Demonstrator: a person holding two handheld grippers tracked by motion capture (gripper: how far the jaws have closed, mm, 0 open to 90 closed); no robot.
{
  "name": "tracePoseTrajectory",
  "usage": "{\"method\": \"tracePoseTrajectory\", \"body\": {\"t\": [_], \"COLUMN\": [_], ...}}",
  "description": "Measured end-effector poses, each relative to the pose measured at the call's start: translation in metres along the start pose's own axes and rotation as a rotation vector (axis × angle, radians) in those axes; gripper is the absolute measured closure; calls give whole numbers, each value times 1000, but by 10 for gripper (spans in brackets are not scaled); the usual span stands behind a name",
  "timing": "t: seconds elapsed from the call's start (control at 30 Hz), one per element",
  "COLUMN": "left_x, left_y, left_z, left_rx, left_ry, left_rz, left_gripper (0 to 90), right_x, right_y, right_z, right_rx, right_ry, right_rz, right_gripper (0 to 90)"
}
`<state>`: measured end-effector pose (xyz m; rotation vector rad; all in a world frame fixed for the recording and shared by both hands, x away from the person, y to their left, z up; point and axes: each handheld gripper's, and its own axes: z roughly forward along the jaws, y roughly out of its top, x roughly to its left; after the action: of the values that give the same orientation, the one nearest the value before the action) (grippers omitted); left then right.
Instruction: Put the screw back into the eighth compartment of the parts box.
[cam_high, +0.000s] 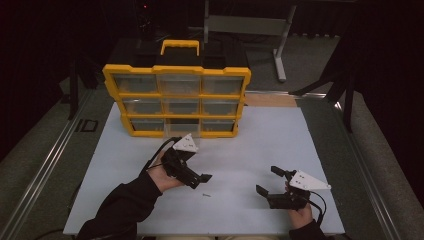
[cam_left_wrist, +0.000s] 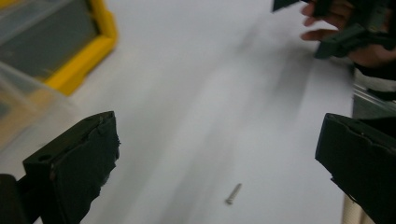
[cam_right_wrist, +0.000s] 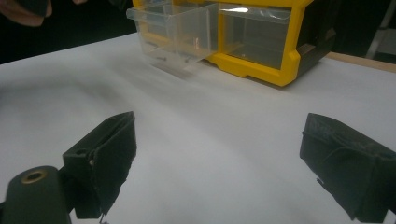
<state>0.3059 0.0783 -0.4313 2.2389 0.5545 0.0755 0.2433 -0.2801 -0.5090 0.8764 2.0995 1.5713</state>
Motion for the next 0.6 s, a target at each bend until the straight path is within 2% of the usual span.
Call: {"method": "tracePoseTrajectory", "body": {"t": [0.33, 0.47, 0.6], "left_x": [-9, -12, -13], "left_y": [-11, -15, -18], "left_z": [19, 25, 29], "left_rx": [54, 78, 87], "left_ry": [-83, -100, -113], "left_rz": [45, 71, 94], "left_gripper": [9, 29, 98], "right_x": [0, 0, 0], "right_y": [0, 0, 0], "right_z": [0, 0, 0], "right_rx": [0, 1, 2], "right_ry": [0, 0, 0], "right_rz": [1, 0, -1], "right_gripper": [109, 108, 108]}}
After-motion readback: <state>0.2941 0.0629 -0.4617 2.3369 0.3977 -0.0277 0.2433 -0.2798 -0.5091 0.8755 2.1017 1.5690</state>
